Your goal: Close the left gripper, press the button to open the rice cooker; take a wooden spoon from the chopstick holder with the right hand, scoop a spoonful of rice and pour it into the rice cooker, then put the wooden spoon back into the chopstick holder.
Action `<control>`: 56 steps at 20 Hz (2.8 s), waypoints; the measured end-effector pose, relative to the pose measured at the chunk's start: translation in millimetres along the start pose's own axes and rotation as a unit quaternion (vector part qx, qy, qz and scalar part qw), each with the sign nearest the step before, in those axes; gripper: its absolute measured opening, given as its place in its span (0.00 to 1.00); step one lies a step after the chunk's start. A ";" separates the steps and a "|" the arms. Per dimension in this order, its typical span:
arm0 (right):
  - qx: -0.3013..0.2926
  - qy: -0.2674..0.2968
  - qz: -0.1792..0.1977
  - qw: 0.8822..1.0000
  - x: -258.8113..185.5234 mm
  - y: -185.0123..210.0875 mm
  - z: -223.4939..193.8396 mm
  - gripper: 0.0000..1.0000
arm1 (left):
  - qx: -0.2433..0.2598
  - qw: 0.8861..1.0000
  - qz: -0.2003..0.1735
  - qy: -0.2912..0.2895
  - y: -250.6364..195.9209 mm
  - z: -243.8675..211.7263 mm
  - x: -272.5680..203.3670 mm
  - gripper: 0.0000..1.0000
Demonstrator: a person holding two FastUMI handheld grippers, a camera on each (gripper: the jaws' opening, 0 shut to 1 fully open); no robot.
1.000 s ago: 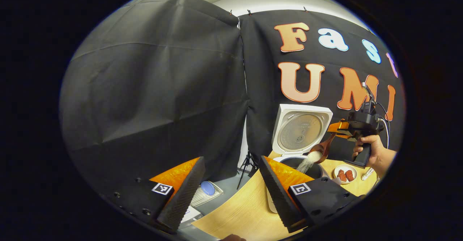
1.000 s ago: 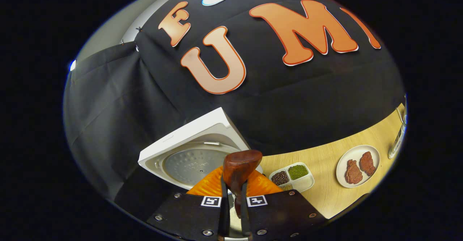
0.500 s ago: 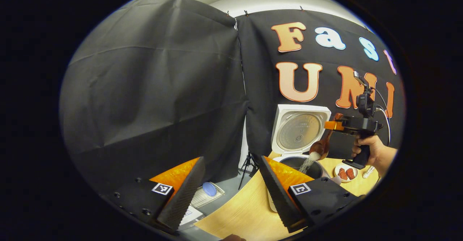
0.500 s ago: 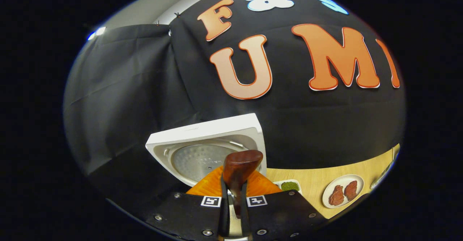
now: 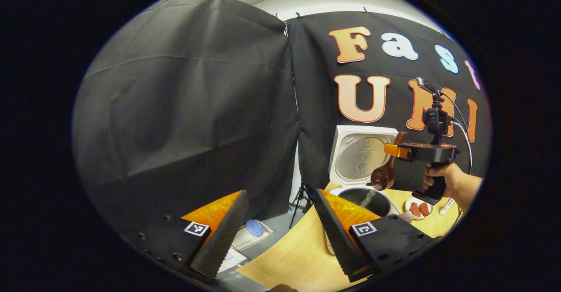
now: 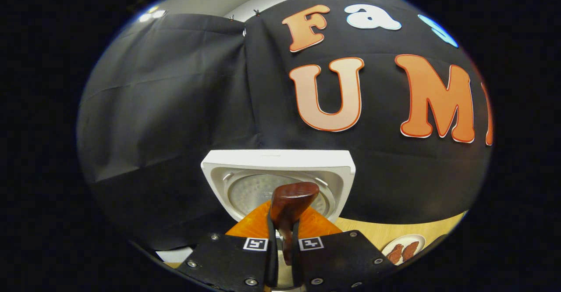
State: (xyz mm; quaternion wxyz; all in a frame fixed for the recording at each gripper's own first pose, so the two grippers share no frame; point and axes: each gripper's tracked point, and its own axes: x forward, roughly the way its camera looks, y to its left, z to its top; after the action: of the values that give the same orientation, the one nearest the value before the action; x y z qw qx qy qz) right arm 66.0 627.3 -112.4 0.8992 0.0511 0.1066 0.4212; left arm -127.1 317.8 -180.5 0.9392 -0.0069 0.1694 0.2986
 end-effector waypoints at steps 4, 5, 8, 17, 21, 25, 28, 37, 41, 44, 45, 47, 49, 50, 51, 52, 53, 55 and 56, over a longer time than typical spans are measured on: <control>-0.049 -0.009 0.010 0.999 -5.6 9.7 1.7 0.11 | -0.003 1.000 0.002 0.000 2.1 -1.6 -1.3 1.00; -0.062 -0.011 0.011 0.998 -7.2 11.9 1.9 0.11 | -0.003 1.000 0.003 0.002 1.9 -2.6 -1.5 1.00; -0.085 -0.020 0.022 0.996 -14.3 18.9 4.5 0.12 | 0.001 1.000 0.004 -0.001 2.3 -3.0 -4.5 1.00; -0.018 -0.028 0.026 0.999 -33.4 3.3 20.9 0.12 | 0.000 1.000 0.007 -0.014 -7.8 2.0 -24.4 1.00; 0.021 -0.034 0.018 0.999 -63.5 -14.7 26.8 0.12 | -0.007 1.000 0.012 -0.018 -18.2 6.5 -32.7 1.00; 0.041 -0.043 0.000 0.998 -100.3 -45.6 34.5 0.11 | -0.002 1.000 0.001 -0.019 -42.2 10.2 -38.5 1.00; 0.056 -0.048 -0.021 0.997 -129.7 -77.7 33.6 0.11 | -0.005 1.000 -0.007 -0.015 -60.1 10.0 -42.1 1.00; 0.118 -0.027 -0.121 0.985 -240.0 -191.9 -13.0 0.12 | -0.014 0.999 -0.045 -0.015 -126.4 13.4 -48.7 1.00; 0.149 -0.008 -0.180 0.972 -294.6 -239.2 -61.1 0.12 | -0.006 0.997 -0.069 -0.021 -159.2 18.7 -54.1 1.00; 0.174 0.014 -0.219 0.960 -332.8 -267.1 -97.5 0.12 | -0.002 0.996 -0.086 -0.019 -183.6 20.6 -56.3 1.00; 0.179 0.018 -0.230 0.956 -346.3 -274.9 -107.1 0.11 | 0.000 0.996 -0.091 -0.019 -192.0 22.4 -57.5 1.00; 0.194 0.029 -0.252 0.948 -369.5 -287.5 -127.4 0.12 | 0.007 0.995 -0.101 -0.021 -207.0 23.7 -60.8 1.00; 0.210 0.039 -0.272 0.938 -390.9 -299.1 -149.3 0.11 | 0.013 0.993 -0.113 -0.018 -222.3 23.9 -63.7 1.00; 0.219 0.047 -0.282 0.933 -401.1 -304.1 -162.2 0.12 | 0.017 0.993 -0.117 -0.018 -228.3 24.8 -64.3 1.00; 0.226 0.054 -0.288 0.929 -409.5 -307.0 -172.1 0.11 | 0.021 0.992 -0.121 -0.019 -233.7 26.7 -65.4 1.00; 0.234 0.057 -0.294 0.925 -417.7 -309.9 -179.4 0.12 | 0.025 0.992 -0.123 -0.021 -238.5 28.0 -67.1 1.00; 0.239 0.059 -0.297 0.922 -423.9 -312.8 -185.5 0.11 | 0.028 0.991 -0.125 -0.022 -242.8 30.5 -68.9 1.00; 0.246 0.055 -0.307 0.918 -435.1 -317.0 -194.6 0.12 | 0.031 0.991 -0.129 -0.025 -251.1 35.5 -69.8 1.00; 0.249 0.054 -0.309 0.916 -439.0 -317.3 -200.3 0.12 | 0.029 0.990 -0.133 -0.023 -255.7 37.4 -70.9 1.00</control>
State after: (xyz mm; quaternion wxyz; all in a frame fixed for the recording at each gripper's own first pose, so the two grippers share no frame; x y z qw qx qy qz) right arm -17.4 87.3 -299.5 0.9354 0.2155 0.2671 0.0847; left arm -25.5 72.4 -144.9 0.9740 0.0050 0.1539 0.1664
